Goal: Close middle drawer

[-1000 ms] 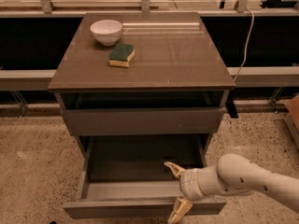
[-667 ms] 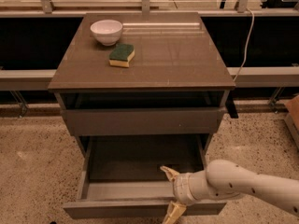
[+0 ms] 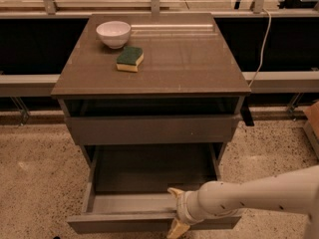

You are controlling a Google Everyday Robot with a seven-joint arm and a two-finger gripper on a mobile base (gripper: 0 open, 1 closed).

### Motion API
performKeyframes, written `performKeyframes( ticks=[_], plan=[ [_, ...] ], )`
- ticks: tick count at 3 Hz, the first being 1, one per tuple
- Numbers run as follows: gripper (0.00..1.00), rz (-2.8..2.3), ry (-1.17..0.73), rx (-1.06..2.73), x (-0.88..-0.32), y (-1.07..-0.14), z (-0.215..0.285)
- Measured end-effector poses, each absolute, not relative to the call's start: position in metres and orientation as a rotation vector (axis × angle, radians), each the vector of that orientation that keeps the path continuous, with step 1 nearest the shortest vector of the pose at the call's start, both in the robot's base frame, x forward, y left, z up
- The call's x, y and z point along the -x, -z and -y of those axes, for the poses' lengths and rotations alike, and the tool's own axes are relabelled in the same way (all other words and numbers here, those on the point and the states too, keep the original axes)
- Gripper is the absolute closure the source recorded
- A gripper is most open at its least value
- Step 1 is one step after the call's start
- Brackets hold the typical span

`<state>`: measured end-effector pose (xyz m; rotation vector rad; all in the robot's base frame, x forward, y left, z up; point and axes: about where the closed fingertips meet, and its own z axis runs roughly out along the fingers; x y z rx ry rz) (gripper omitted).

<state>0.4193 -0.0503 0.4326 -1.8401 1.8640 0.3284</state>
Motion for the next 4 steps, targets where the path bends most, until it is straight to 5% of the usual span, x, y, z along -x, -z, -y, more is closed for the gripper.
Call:
performKeyframes(
  ticks=[1, 2, 4],
  plan=[
    [0.41, -1.857, -0.247, 1.823, -0.441, -0.421, 0.039],
    [0.44, -1.845, -0.228, 1.801, -0.452, -0.42, 0.038],
    [0.33, -1.835, -0.222, 1.756, -0.473, -0.424, 0.044]
  ],
)
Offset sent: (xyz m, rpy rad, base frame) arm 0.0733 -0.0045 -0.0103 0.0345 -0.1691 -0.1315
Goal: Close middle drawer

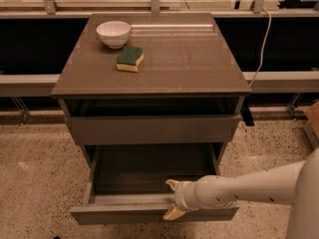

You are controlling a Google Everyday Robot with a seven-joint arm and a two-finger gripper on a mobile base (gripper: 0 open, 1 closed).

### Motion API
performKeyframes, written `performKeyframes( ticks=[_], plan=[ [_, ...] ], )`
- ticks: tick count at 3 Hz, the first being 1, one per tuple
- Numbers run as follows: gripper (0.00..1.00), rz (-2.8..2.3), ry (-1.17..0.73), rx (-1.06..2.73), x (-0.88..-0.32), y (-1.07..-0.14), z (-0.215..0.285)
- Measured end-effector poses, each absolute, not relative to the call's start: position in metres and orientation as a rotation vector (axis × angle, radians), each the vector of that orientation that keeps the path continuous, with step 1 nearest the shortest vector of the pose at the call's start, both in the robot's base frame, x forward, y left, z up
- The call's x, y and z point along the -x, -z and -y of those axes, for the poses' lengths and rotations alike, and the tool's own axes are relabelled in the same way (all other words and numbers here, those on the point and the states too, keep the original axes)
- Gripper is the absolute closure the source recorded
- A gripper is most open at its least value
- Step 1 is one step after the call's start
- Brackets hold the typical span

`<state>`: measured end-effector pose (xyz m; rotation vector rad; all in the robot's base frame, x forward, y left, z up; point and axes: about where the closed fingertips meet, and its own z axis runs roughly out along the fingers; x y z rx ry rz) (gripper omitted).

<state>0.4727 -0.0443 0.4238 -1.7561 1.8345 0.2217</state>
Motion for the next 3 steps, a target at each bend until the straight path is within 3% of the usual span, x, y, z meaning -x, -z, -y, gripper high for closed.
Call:
performKeyframes(
  ticks=[1, 3],
  plan=[
    [0.16, -1.805, -0.222, 1.684, -0.504, -0.432, 0.054],
    [0.11, -1.727, -0.217, 1.572, -0.538, -0.455, 0.065]
  ],
)
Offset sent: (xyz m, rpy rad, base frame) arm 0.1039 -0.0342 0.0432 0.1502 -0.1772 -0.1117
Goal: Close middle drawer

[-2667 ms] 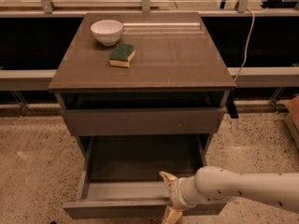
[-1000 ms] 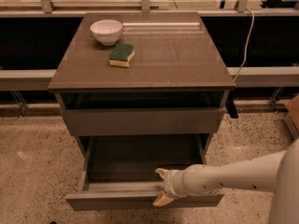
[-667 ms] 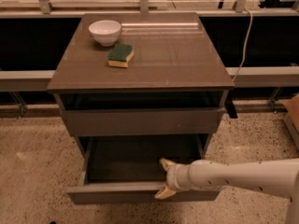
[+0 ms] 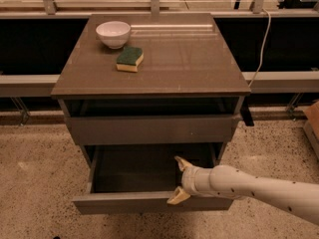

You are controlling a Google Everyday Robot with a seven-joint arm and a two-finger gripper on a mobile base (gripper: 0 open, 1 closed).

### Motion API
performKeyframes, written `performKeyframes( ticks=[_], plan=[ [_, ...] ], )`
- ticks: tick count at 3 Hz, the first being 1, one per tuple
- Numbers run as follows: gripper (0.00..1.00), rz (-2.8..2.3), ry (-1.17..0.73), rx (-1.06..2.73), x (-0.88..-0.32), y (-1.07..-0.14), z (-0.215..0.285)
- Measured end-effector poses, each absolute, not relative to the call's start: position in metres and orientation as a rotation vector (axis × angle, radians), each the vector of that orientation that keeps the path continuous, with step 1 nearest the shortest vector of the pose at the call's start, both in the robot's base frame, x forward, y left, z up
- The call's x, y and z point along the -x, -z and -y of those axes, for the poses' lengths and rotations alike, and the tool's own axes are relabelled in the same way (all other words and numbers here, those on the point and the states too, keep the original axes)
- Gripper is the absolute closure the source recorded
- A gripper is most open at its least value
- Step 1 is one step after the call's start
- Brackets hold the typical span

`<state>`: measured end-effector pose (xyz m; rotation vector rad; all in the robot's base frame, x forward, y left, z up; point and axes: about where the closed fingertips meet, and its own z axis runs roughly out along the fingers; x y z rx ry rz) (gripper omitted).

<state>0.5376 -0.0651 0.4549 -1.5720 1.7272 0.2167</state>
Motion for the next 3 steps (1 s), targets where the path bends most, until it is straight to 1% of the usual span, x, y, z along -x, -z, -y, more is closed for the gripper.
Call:
performKeyframes(
  ticks=[1, 2, 3],
  plan=[
    [0.07, -1.644, -0.293, 1.518, -0.52, -0.47, 0.062],
    [0.14, -1.541, -0.444, 1.466, -0.482, -0.486, 0.05],
    [0.33, -1.439, -0.625, 1.471, -0.415, -0.491, 0.02]
  ],
)
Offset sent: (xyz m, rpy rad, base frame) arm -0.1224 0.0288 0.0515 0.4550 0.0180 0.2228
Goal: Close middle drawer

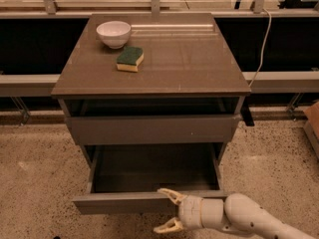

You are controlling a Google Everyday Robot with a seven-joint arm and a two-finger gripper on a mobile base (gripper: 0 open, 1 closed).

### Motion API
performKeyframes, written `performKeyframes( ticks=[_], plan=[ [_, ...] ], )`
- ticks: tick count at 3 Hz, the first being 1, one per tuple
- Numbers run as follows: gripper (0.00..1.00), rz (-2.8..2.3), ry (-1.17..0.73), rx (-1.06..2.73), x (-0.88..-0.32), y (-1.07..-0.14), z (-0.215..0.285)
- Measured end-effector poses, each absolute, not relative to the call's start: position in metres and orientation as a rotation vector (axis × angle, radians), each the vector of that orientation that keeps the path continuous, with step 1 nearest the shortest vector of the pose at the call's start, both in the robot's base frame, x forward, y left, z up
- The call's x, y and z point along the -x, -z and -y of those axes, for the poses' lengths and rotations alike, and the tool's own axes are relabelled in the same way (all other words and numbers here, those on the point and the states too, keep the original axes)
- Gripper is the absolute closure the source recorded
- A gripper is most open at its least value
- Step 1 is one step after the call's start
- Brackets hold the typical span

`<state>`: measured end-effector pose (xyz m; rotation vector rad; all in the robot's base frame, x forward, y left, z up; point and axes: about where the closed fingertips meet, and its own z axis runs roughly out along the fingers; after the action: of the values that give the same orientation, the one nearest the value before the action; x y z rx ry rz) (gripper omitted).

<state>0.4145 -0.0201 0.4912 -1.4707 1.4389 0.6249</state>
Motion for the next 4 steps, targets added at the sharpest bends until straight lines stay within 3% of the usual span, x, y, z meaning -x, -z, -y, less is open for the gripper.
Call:
performKeyframes(
  ticks=[2, 3, 4],
  plan=[
    [0.78, -1.269, -0.723, 1.49, -0.359, -0.481, -0.008],
    [1.0, -1.273, -0.802, 1.445, -0.379, -0.435, -0.021],
    [1.0, -1.272, -0.802, 1.445, -0.379, -0.435, -0.021]
  ],
)
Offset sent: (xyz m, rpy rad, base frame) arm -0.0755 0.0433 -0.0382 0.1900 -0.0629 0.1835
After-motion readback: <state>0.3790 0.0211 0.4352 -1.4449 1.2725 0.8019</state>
